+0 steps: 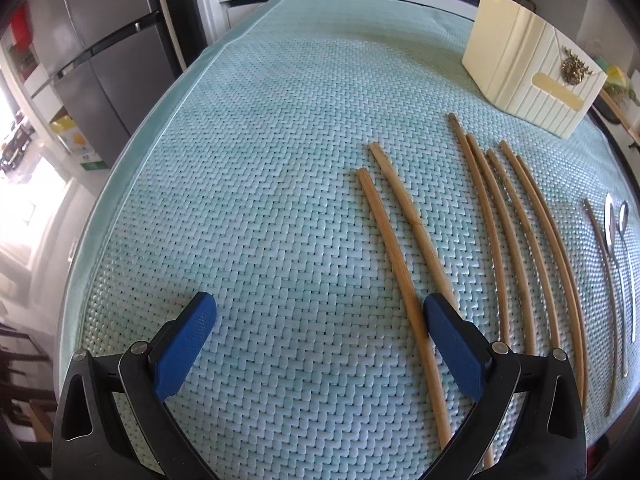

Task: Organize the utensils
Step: 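Grasp one wooden chopstick with left tool while right tool grasps the small metal spoon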

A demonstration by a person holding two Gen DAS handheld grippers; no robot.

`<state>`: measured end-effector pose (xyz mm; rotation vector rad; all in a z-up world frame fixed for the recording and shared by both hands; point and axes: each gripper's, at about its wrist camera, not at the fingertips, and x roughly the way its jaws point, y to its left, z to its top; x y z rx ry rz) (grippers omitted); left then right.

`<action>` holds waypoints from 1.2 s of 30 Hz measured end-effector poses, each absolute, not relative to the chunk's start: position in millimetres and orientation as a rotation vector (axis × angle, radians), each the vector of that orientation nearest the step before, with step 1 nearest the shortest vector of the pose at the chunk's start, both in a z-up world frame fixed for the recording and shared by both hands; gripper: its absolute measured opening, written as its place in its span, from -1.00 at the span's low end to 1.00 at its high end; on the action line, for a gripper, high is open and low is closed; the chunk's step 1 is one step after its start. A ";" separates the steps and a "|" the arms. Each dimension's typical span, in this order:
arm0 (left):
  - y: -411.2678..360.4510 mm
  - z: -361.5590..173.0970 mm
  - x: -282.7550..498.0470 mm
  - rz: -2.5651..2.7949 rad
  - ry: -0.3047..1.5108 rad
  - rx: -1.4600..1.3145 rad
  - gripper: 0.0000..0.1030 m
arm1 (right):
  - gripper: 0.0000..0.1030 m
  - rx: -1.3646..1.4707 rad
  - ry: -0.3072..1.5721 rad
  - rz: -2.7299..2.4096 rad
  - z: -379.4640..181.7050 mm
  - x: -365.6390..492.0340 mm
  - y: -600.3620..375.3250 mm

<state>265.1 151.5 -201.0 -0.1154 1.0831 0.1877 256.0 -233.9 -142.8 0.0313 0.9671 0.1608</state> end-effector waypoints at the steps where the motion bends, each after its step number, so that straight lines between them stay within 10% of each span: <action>1: 151.1 -201.0 270.6 0.176 1.084 -0.110 0.99 | 0.99 0.040 0.979 0.162 -147.1 265.7 -231.5; 7: 148.7 -192.3 298.6 0.127 1.089 -0.093 0.71 | 0.64 -0.042 1.031 0.122 -170.5 323.7 -203.8; 13: 144.4 -183.0 316.1 0.116 1.103 -0.108 -0.06 | 0.61 -0.073 1.007 0.051 -180.7 337.6 -189.3; 18: 127.0 -180.5 331.4 0.081 1.088 -0.091 -0.82 | -0.30 -0.067 0.979 0.069 -177.0 350.1 -182.7; 36: 130.7 -81.2 284.5 -0.022 0.833 -0.193 -0.92 | -0.30 -0.002 0.831 0.323 -80.3 326.4 -197.6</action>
